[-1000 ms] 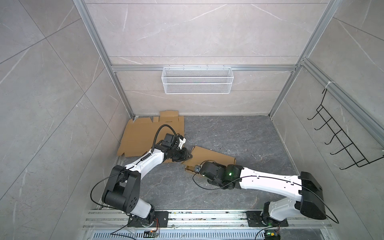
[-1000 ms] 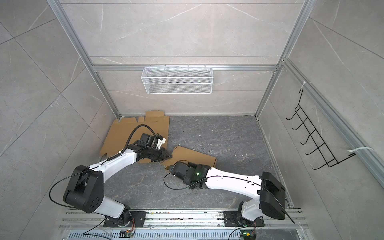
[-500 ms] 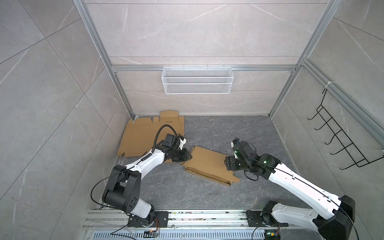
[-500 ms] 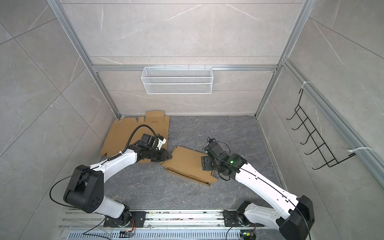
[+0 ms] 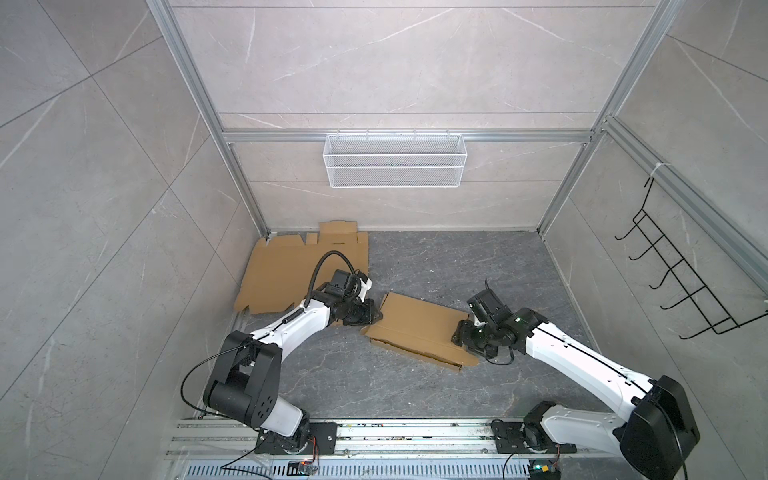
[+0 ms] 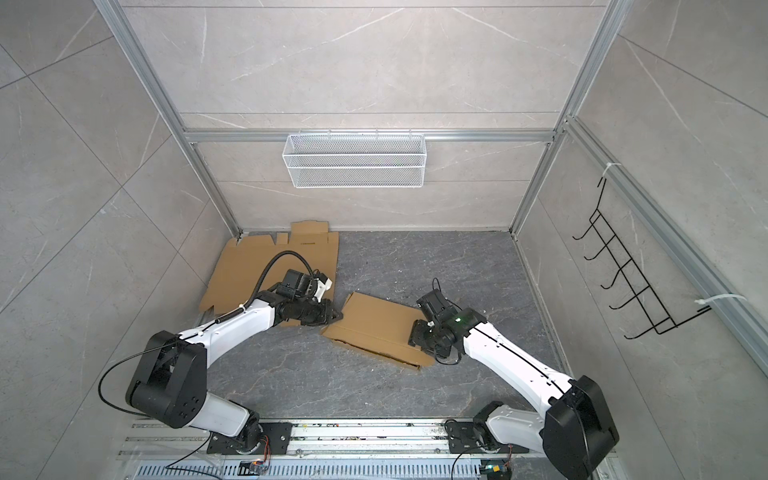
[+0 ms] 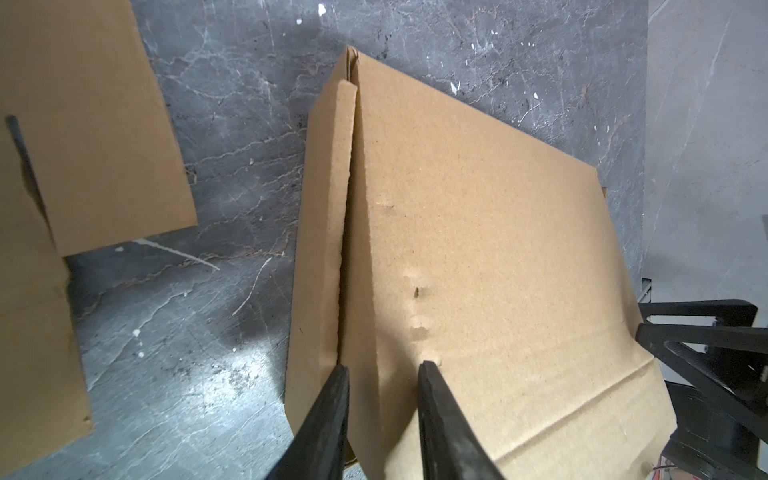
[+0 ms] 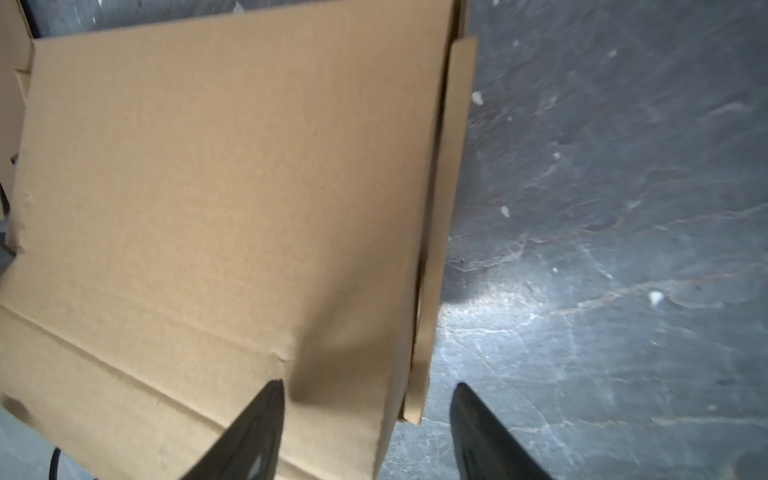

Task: Fold the paper box

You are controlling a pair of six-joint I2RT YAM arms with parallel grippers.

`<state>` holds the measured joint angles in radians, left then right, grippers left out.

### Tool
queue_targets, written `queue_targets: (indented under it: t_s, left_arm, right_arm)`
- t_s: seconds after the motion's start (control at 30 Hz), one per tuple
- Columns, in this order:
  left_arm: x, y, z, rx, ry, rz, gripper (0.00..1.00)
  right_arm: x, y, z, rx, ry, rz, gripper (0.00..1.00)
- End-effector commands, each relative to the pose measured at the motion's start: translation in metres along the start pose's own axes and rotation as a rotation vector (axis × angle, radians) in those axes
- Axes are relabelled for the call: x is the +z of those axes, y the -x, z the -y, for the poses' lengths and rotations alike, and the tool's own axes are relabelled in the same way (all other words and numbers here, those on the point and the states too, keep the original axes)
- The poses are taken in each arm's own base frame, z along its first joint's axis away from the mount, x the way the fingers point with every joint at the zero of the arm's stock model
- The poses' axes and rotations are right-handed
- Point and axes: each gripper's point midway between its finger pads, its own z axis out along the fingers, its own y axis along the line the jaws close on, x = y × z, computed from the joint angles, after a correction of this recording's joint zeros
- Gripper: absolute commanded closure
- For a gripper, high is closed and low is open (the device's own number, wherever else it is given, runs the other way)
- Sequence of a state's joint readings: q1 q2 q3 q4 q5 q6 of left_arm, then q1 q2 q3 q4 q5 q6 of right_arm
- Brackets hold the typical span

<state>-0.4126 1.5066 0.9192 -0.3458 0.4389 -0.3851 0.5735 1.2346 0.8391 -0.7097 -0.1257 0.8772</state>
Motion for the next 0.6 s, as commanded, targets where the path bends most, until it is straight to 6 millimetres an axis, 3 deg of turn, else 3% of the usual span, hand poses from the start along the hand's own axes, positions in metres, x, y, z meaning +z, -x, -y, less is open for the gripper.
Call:
queue_targets:
  t_s: [0.0,0.2,0.57]
  left_arm:
    - [-0.005,-0.006,-0.001,0.021,0.022,-0.001,0.69]
    - [-0.006,-0.014,-0.006,0.023,0.05,-0.006,0.69]
    - [0.011,-0.037,-0.028,0.038,0.195,-0.067,0.7]
  right_arm:
    - [0.009,-0.004,-0.002,0.026,0.023,-0.029,0.41]
    - [0.015,-0.007,0.009,0.016,-0.014,-0.034,0.53]
    - [0.039,-0.012,0.036,-0.03,-0.141,-0.066,0.56]
